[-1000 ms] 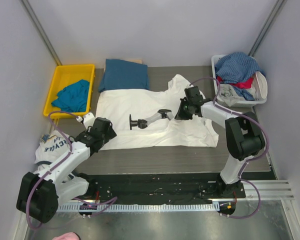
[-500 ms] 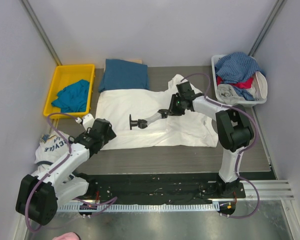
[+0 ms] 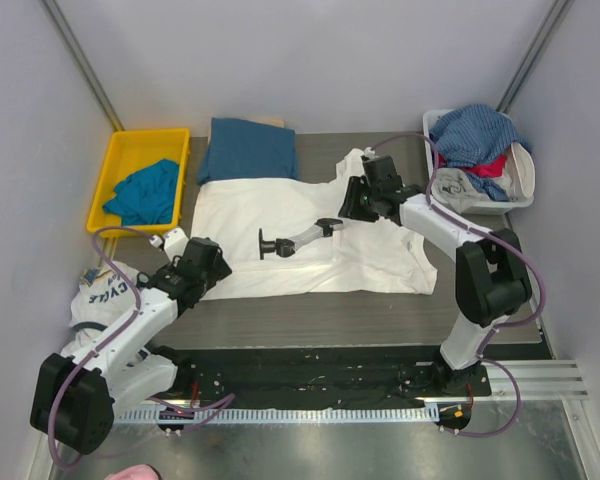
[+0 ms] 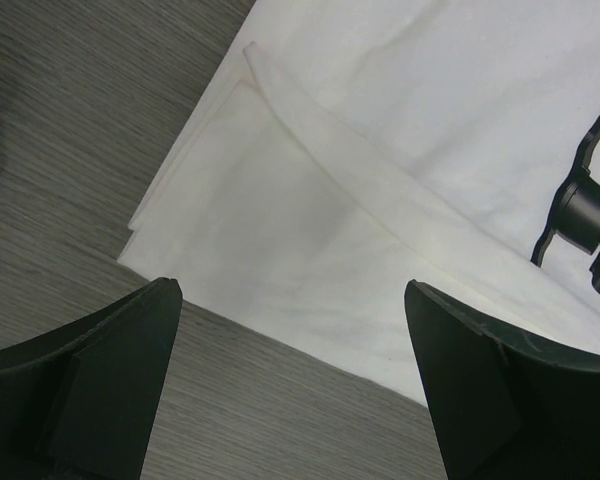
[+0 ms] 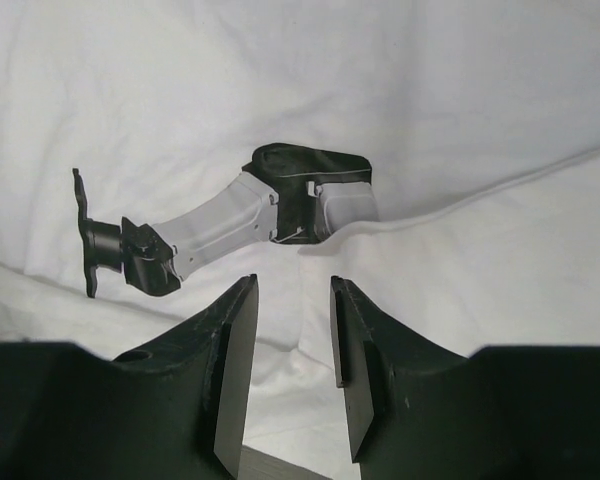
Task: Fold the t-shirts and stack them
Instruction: Fold the tshirt
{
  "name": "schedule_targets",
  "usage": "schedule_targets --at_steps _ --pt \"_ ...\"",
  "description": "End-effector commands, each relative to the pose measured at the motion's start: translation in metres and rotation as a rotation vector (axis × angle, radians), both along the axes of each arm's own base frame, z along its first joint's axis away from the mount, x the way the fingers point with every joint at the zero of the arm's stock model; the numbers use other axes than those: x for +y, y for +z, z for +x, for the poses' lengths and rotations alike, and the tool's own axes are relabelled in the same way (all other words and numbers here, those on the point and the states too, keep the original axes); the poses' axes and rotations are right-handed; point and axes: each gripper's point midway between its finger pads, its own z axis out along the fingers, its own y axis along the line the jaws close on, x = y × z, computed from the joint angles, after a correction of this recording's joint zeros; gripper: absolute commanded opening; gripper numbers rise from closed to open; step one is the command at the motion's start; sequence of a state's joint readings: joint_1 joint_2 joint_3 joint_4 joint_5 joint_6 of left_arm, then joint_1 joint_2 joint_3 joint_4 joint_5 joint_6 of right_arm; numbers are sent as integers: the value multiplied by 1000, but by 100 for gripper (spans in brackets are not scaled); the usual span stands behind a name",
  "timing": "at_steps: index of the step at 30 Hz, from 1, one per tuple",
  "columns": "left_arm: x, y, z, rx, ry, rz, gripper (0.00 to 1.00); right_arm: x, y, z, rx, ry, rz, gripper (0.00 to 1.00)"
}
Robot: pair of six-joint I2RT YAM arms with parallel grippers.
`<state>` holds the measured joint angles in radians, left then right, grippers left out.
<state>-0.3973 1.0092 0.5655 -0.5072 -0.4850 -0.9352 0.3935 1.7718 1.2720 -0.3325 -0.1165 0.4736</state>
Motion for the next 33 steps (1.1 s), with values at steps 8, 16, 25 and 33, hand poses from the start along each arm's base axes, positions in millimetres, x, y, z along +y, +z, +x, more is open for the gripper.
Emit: schedule_targets --at_steps 8,16,25,33 --pt "-1 7 3 -28 -15 0 100 -75 -20 -49 -2 -187 -240 44" --pt "0 0 -1 -13 -20 4 100 -94 -58 -88 90 -239 -275 44" --pt "1 -4 -2 -3 -22 12 100 -120 -92 -125 201 -307 -371 44" --pt "1 -8 -2 10 -23 19 100 -147 -98 -149 256 -366 -480 42"
